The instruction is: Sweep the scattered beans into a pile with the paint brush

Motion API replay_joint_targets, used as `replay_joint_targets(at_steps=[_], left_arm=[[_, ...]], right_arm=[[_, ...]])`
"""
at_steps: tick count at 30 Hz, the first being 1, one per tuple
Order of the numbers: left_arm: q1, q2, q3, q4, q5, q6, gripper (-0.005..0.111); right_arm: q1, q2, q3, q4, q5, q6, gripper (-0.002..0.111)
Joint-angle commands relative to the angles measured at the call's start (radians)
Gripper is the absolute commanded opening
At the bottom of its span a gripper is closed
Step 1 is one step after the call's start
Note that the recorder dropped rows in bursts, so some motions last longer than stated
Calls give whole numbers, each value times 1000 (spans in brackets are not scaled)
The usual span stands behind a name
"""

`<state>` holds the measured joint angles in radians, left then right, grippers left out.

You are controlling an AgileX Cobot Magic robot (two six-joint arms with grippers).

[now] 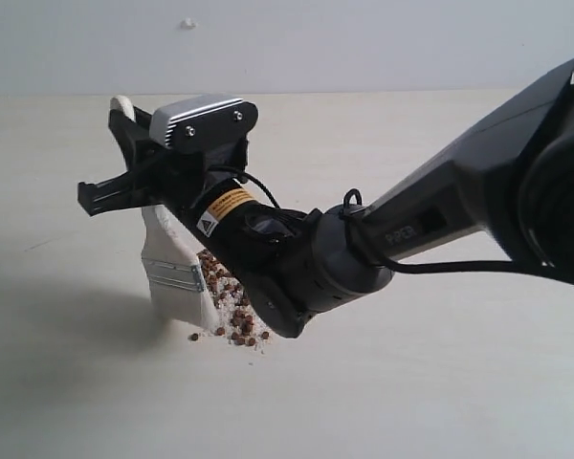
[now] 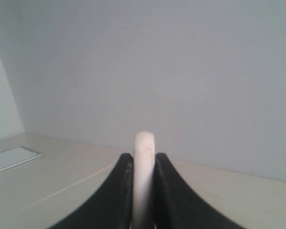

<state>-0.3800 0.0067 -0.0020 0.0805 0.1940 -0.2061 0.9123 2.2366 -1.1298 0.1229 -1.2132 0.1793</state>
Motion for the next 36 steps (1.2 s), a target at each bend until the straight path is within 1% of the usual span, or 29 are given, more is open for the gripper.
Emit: replay_joint_targets(at_steps=[1,8,10,12,15,19,23,26,29,31,36], left_arm=[[3,-3,2,-6,-2,2,0],[3,-3,2,-6,-2,2,0],[3,-3,2,-6,-2,2,0],[3,-3,2,-6,-2,2,0],[3,-3,2,-6,-2,2,0],[3,-3,2,-6,-2,2,0],[3,-3,2,-6,-2,2,0],[3,-3,2,-6,-2,2,0],[3,-3,2,-6,-2,2,0],[3,-3,2,-6,-2,2,0],[3,-3,2,-6,-2,2,0]], right_arm=[[19,-25,-5,-88,-8,7,0],[102,-25,-5,-73,-8,7,0],[129,-25,-5,31,34,3,0],[150,-25,-5,193,88,-64,0],[163,-25,-5,396,102,-165,0],[161,-25,-5,482,97,-234,0],[161,-25,-5,572,86,-368,0],[161,-25,-5,652,63,-432,0],[161,-25,-5,669,28,-475,0],[161,-25,-5,648,-7,-497,0],[161,-25,-5,598,-8,-491,0]])
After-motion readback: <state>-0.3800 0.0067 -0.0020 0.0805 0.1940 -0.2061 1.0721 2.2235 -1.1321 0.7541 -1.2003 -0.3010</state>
